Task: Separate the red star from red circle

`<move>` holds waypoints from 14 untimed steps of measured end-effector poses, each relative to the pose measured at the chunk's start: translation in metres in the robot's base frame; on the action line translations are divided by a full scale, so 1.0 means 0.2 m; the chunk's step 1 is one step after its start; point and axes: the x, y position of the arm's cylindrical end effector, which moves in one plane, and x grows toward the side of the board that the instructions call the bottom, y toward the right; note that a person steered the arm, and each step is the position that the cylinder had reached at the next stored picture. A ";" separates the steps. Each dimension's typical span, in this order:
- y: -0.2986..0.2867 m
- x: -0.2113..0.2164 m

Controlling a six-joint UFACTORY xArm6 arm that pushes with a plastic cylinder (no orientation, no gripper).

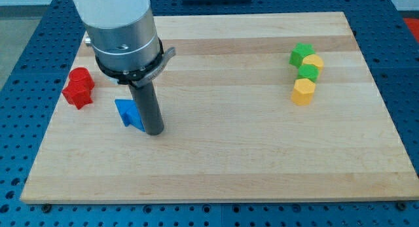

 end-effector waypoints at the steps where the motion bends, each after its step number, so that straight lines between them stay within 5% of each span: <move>1: 0.00 -0.06; 5: 0.14 -0.22; 6: 0.17 -0.47; 8: -0.43 -0.91; 9: -0.96 -0.88; 14: -0.95 -0.31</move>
